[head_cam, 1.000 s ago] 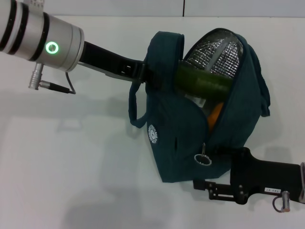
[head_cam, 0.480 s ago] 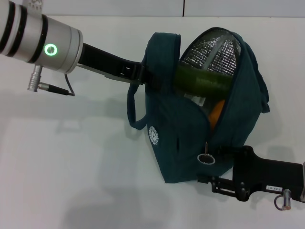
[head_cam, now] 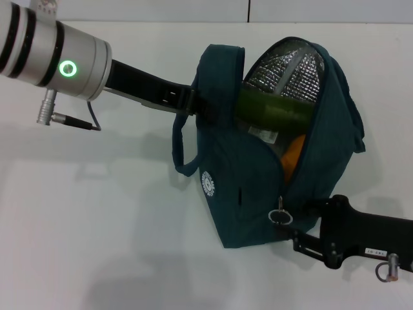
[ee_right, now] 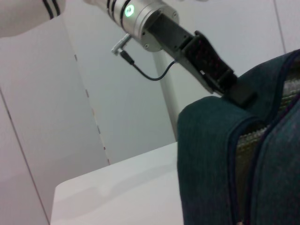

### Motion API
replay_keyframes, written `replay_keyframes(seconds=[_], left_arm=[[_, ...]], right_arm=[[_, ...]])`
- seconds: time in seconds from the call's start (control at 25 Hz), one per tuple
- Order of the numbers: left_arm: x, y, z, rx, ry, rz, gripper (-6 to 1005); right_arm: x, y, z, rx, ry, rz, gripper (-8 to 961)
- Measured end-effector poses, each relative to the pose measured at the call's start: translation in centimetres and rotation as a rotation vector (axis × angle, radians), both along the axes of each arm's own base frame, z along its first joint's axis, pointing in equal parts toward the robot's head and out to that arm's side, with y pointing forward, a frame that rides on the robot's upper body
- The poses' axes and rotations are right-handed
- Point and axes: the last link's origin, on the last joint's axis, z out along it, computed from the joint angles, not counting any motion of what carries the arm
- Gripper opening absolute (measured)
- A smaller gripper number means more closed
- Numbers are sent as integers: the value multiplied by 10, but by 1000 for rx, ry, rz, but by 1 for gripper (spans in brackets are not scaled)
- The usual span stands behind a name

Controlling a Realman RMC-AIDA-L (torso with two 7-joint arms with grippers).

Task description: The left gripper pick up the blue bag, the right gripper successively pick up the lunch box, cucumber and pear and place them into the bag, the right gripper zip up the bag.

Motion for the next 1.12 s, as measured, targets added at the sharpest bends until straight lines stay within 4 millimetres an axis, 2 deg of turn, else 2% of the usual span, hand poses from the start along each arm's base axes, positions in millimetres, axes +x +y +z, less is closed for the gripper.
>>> replay_keyframes(seconds=[0.72, 0.92, 1.12], left_arm=[[0, 0, 0, 3, 0, -4, 41], [-1, 0, 0, 3, -2, -2, 41], [-2, -2, 1, 5, -26, -2, 50]], right_arm=[[3, 2, 1, 4, -12, -18, 303], [3, 3, 1, 10, -18, -15, 78], [2, 3, 1, 12, -13, -12, 45]])
